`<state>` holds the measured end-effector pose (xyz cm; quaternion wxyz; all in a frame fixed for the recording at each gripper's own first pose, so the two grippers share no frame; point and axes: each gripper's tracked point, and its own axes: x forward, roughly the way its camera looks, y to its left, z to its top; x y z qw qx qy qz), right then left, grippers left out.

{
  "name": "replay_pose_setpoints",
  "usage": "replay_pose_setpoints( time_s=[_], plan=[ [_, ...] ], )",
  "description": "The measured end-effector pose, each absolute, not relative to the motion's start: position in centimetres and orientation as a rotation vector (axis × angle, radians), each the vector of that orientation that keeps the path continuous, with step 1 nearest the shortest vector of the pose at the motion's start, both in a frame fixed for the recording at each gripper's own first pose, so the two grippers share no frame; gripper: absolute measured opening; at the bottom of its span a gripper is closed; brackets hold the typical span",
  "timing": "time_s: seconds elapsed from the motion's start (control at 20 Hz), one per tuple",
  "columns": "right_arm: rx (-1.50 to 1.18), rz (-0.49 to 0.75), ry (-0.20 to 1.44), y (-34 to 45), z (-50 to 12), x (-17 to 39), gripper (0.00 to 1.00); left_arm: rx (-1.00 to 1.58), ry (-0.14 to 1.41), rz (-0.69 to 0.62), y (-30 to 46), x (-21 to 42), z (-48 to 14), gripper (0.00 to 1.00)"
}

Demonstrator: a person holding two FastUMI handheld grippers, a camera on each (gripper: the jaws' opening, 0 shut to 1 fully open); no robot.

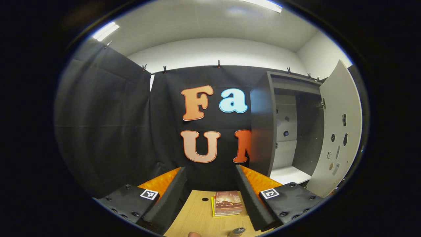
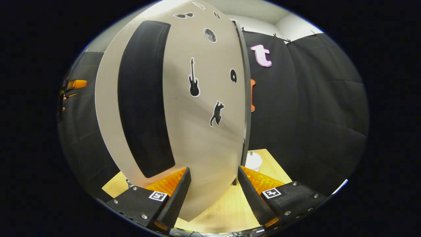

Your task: Open the cabinet door with the right hand, grasp the bottle in the cabinet with the left hand and place it on the coaster, then close the cabinet door with the right hand.

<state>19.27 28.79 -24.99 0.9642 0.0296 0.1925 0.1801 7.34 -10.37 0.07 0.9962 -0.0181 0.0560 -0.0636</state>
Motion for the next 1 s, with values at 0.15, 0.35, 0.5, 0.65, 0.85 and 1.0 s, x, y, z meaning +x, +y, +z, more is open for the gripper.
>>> replay_pose_setpoints(
  time_s=[0.15,0.35,0.5,0.65,0.85,1.0],
  plan=[
    [0.061,0.372,0.372,30.5,-25.1,20.0,0.99,-0.027,0.112,-0.118,-8.3,7.7,-0.4,0.97],
    [0.085,0.385,0.366,32.6,-25.7,21.9,0.99,-0.008,0.109,-0.108,-6.1,8.4,-1.0,0.97],
    [0.07,0.391,0.359,33.2,-25.9,22.3,0.93,-0.01,0.116,-0.101,-4.7,9.0,-1.8,0.97],
    [0.064,0.383,0.353,33.8,-26.0,22.8,0.93,-0.005,0.12,-0.092,-3.4,9.3,-2.1,0.94],
    [0.076,0.367,0.359,34.2,-26.2,23.1,0.93,-0.005,0.113,-0.082,-2.1,9.8,-2.3,0.94],
    [0.063,0.348,0.361,34.2,-26.3,23.4,0.92,-0.013,0.107,-0.089,-1.8,9.9,-2.2,0.97]
  ],
)
